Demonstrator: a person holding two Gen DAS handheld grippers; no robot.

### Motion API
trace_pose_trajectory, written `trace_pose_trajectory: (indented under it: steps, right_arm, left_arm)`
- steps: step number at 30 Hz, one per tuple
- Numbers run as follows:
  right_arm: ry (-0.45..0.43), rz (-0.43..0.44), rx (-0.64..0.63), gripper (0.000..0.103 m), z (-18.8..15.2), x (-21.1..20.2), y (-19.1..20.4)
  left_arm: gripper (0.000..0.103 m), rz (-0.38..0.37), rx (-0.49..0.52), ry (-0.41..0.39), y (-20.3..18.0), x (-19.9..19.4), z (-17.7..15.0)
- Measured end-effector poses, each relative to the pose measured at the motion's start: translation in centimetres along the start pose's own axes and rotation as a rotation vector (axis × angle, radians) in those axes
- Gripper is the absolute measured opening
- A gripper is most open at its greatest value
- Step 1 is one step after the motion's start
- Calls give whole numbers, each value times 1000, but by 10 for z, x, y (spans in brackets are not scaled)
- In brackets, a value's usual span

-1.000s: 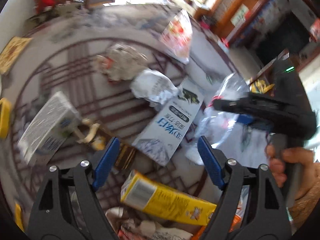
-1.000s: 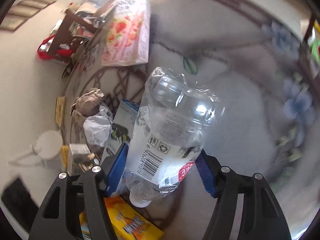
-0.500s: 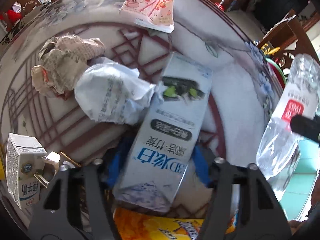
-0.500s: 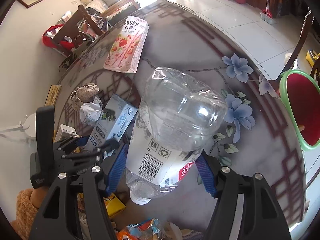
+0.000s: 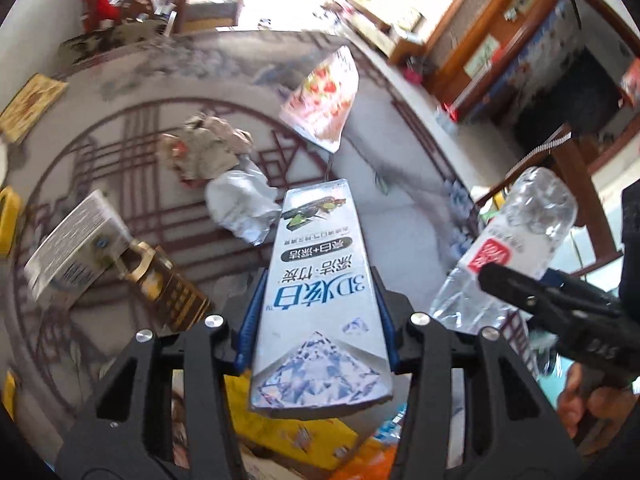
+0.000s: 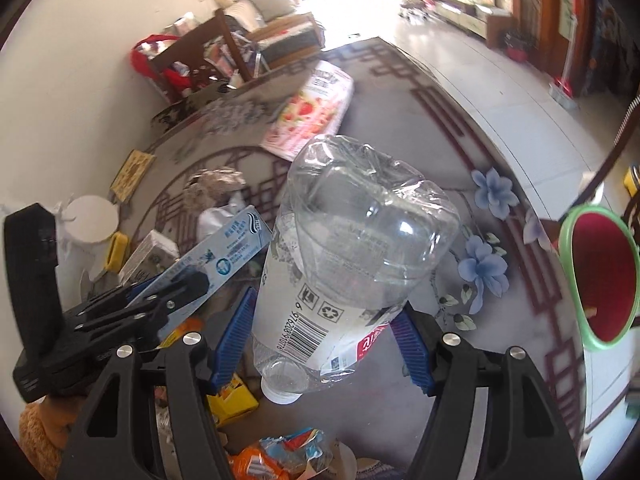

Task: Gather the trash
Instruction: 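Grasp the white milk carton with the left tool, then carry the bottle and carton to the red bin and release both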

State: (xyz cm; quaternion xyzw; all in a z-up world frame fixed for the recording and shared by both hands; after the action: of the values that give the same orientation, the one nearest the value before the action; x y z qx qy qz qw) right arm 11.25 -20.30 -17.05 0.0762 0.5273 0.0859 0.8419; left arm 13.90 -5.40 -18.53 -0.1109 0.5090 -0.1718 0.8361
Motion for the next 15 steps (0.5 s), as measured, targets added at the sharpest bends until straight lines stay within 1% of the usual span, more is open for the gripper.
trace_pose_trajectory:
  steps: [5, 10, 15]
  right_arm:
    - [-19, 19, -61, 65, -4, -12, 10]
    - [-36, 35, -100, 65, -8, -24, 17]
    - [-57, 35, -133, 65, -11, -35, 15]
  left_arm:
    - [46, 18, -50, -77, -8, -28, -10]
    - [46, 33, -69, -108, -15, -44, -15]
    - [46, 42, -81, -115, -21, -48, -23]
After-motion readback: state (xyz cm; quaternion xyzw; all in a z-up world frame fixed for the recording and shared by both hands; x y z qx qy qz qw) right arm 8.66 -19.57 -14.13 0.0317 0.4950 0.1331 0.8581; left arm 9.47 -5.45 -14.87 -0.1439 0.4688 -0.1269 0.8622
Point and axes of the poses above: each gripper's, at about its wrist camera, not at the fingertips, and x roughly the way its jaws point, y to its left, z to its top, the point moved 9 cm from there along x, roughly the way its jaws point, and after that the axes turned 5 degrees about -z, right-handed, at the moved point
